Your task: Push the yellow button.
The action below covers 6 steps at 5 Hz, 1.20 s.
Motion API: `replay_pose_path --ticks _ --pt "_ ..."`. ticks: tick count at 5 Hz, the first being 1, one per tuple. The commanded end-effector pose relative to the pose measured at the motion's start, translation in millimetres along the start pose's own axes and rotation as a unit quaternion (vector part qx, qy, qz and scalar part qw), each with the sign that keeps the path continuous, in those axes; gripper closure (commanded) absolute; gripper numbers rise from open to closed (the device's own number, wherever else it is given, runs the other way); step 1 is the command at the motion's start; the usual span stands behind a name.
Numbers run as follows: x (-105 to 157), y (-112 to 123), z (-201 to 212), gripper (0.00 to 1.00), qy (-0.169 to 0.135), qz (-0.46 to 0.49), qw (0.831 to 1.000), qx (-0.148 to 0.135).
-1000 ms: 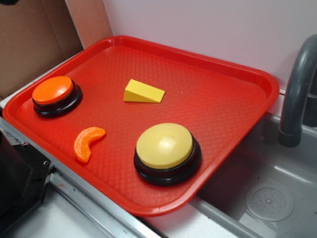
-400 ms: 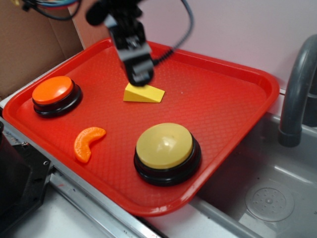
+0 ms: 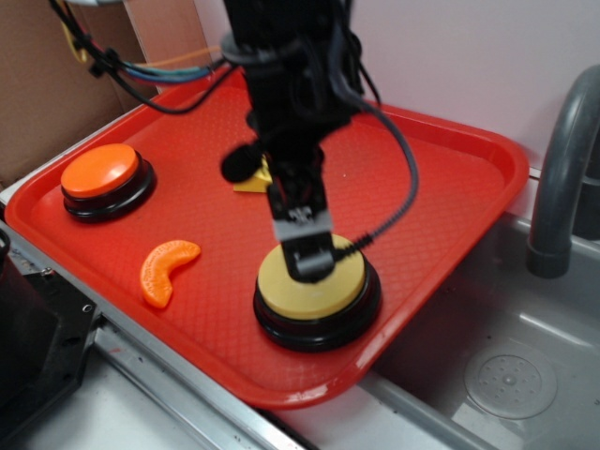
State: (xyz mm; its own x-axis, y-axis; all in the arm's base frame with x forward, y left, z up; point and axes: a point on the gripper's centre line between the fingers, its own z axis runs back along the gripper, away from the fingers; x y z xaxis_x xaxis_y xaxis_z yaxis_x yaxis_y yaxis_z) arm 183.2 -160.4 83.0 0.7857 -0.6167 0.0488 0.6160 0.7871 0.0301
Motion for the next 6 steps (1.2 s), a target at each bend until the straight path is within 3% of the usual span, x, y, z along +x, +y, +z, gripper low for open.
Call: replay_pose_path --ticks 1,3,4,5,6 --pt "-4.3 3.7 -15.2 0.0 -0.036 0.016 0.999 0.018" --pt "17.3 -11.9 -33.3 0.0 -0.003 0.001 1.0 -0.008" --pt "15.8 -3.7 -31.6 0.0 -0.009 0.012 1.0 -0.02" --pt "24.5 6.3 7.0 0.0 -0.035 -0.007 0.999 -0.029" --pt "29.8 16.9 56.6 0.0 -0.071 -0.036 0.997 -0.014"
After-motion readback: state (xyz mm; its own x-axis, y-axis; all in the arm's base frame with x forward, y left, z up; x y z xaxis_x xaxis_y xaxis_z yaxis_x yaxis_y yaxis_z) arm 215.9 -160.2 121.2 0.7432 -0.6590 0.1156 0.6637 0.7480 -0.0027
